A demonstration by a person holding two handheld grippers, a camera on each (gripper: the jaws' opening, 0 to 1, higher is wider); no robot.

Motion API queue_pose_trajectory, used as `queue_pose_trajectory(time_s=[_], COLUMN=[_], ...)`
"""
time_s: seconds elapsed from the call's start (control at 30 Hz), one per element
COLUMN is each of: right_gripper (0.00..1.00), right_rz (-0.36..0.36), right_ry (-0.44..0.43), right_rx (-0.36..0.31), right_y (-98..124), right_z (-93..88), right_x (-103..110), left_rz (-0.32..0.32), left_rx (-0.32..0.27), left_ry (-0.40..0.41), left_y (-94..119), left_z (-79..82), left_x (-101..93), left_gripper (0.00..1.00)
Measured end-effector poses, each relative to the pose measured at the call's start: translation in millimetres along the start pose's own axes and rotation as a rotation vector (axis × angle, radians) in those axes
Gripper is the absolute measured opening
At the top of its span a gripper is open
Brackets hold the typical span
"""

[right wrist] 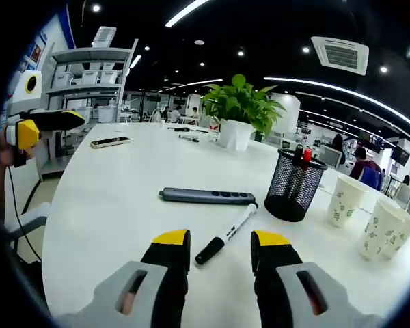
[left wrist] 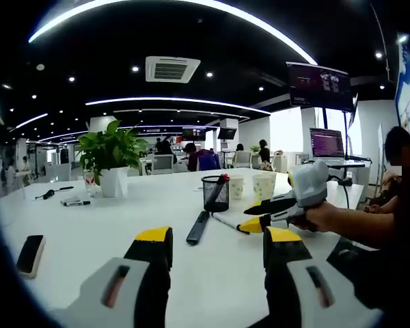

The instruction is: Place the scattered laser pointers and whiteboard markers into the pen holder and stack the scattered paper cups together

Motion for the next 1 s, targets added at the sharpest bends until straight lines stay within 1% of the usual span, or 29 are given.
queue_pose_trajectory(time_s=[0.17,0.2,0.3,0.4,0.43,0.57,0.67,0.77,0.9,0.93,1.0], right_gripper=[0.36,0.36,0.36,0.34,0.34,0.29,0.28,0.27,0.22,0.22,0.22], right_rz=[-0.007,-0.01,-0.018,-0.024,-0.027,-0.028,-0.034,-0.036,-0.05,-0.062,-0.069], right_ry=[0.003,0.002,0.011,0.013,0.007,-0.001,0.002,-0.007,-0.044,-0.011,-0.007], right_rx=[0.028,0.032,0.045,0.063,0.051,0.061,0.066,0.057,0.092,0.076,0.075], right_y=[-0.4,-2.9,-5.9,-0.2,0.6,4.7,5.3,7.8,11.9,11.8,14.1], right_z=[-5.2,-4.8,-6.0,-11.5,-9.8,-9.4,-11.0,-10.1,-20.3,-18.3,-18.0], right_x=[-3.5,-10.1,-18.1,-12.2,-12.7,-13.5,-13.4,-16.4,-20.6,-24.0,-26.1], left_rz=[-0.006,-0.006,-0.008,-0.005,-0.005,-0.012,-0.015,-0.015,-0.012,-0.013,-0.017], left_rx=[0.004,0.004,0.003,0.001,0.001,-0.004,0.002,-0.001,-0.006,-0.004,-0.003], left_ry=[-0.006,-0.006,-0.006,-0.006,-0.006,-0.011,-0.01,-0.014,-0.014,-0.013,-0.014], left_y=[-1.4,-1.5,-1.4,-0.9,-0.8,-1.1,-1.6,-0.7,0.2,0.0,0.0], left_z=[-0.4,-0.3,0.1,0.6,1.0,2.4,1.3,2.6,3.5,3.0,3.3], left_x=[-2.1,-2.2,-2.8,-2.7,-2.8,-5.3,-6.3,-7.3,-6.9,-7.2,-8.3], left_gripper=[0.54,0.54,0.54,0.54,0.54,0.54,0.54,0.54,0.54,0.54,0.54])
Point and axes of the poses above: the point that each gripper's makers call its tool centre point, and the gripper's own axes: y roughly backward along the fingers, x roughly to its left, z roughly out of its top, the point moved 6 cm from there along y, roughly backward along the fingers, and after that the axes turned 13 degrees about -y, right-handed, at the moved point
